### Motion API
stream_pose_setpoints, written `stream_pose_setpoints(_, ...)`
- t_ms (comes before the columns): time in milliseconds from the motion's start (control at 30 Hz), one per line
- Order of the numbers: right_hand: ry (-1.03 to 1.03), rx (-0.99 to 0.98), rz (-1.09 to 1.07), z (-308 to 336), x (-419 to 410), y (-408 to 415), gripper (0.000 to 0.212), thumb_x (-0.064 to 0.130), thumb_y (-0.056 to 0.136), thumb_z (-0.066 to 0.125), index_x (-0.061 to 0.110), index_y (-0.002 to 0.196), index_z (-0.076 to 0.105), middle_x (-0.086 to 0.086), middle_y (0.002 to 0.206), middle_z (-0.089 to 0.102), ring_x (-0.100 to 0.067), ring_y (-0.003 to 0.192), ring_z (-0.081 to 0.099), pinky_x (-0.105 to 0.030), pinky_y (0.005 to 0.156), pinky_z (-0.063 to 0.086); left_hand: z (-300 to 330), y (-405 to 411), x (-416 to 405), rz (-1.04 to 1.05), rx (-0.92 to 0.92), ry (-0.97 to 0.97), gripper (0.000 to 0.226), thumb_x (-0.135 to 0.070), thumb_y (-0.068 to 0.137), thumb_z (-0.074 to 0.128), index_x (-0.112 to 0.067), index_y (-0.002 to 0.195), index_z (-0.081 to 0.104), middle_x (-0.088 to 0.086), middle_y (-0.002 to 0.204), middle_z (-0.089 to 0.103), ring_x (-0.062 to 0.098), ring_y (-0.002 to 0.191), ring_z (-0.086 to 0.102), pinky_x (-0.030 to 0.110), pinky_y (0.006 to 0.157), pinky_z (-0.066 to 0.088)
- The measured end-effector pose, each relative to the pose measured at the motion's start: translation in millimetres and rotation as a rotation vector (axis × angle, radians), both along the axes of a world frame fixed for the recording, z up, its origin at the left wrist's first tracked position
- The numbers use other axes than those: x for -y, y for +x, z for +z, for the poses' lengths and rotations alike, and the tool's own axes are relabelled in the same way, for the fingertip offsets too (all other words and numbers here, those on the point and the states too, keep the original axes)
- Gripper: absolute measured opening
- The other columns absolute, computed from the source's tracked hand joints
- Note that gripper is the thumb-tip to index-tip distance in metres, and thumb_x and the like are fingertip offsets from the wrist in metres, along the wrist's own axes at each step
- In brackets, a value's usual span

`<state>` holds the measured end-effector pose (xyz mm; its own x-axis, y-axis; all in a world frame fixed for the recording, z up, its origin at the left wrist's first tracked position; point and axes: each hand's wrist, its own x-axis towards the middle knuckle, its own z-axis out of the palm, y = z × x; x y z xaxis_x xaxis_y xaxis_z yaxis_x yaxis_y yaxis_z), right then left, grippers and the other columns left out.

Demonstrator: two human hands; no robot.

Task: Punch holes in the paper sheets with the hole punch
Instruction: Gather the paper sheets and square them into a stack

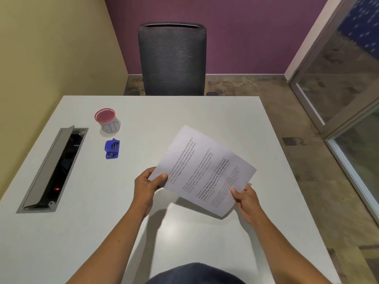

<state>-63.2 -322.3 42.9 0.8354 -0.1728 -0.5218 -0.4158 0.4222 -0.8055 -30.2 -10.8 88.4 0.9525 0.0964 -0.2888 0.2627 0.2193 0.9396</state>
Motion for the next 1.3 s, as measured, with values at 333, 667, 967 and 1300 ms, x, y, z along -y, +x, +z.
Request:
stream_pose_setpoints(333, -0.348, 0.086, 0.182, 30, -10, 19, 0.034, -0.007, 0.088, 0.061, 0.023, 0.103, 0.067, 0.006, 0.094, 0.076, -0.006, 0.077, 0.073, -0.017, 0.056, 0.054, -2, 21, -27, -0.147, -0.076, 0.28, 0.021, -0.014, 0.081, 0.077, -0.019, 0.097, 0.065, -0.006, 0.094, 0.077, 0.016, 0.086, 0.074, 0.029, 0.071, 0.057)
stream_pose_setpoints(667, -0.433, 0.267, 0.07, 48, -17, 57, 0.034, 0.002, 0.086, 0.07, 0.018, 0.115, 0.065, 0.006, 0.108, 0.073, -0.007, 0.095, 0.071, -0.023, 0.08, 0.058, 15, 32, -15, 0.016, 0.164, 0.29, 0.034, -0.012, 0.09, 0.066, -0.04, 0.107, 0.057, -0.012, 0.108, 0.068, 0.0, 0.096, 0.066, 0.014, 0.075, 0.054)
stream_pose_setpoints(967, -0.506, 0.158, 0.16, 20, -33, 42, 0.025, -0.008, 0.087, 0.063, 0.008, 0.105, 0.058, -0.004, 0.096, 0.065, -0.019, 0.088, 0.061, -0.016, 0.068, 0.051, -14, 16, -9, -0.016, 0.082, 0.342, 0.039, -0.005, 0.084, 0.071, -0.035, 0.103, 0.055, -0.001, 0.111, 0.061, 0.02, 0.105, 0.059, 0.033, 0.086, 0.051)
stream_pose_setpoints(1300, -0.566, 0.18, 0.118, 24, -35, 48, 0.023, -0.002, 0.094, 0.056, 0.018, 0.105, 0.06, 0.008, 0.093, 0.066, -0.004, 0.084, 0.062, -0.007, 0.064, 0.049, -6, 25, -3, 0.089, 0.072, 0.41, 0.026, -0.014, 0.089, 0.067, -0.035, 0.092, 0.054, -0.004, 0.098, 0.063, 0.014, 0.09, 0.06, 0.025, 0.071, 0.047)
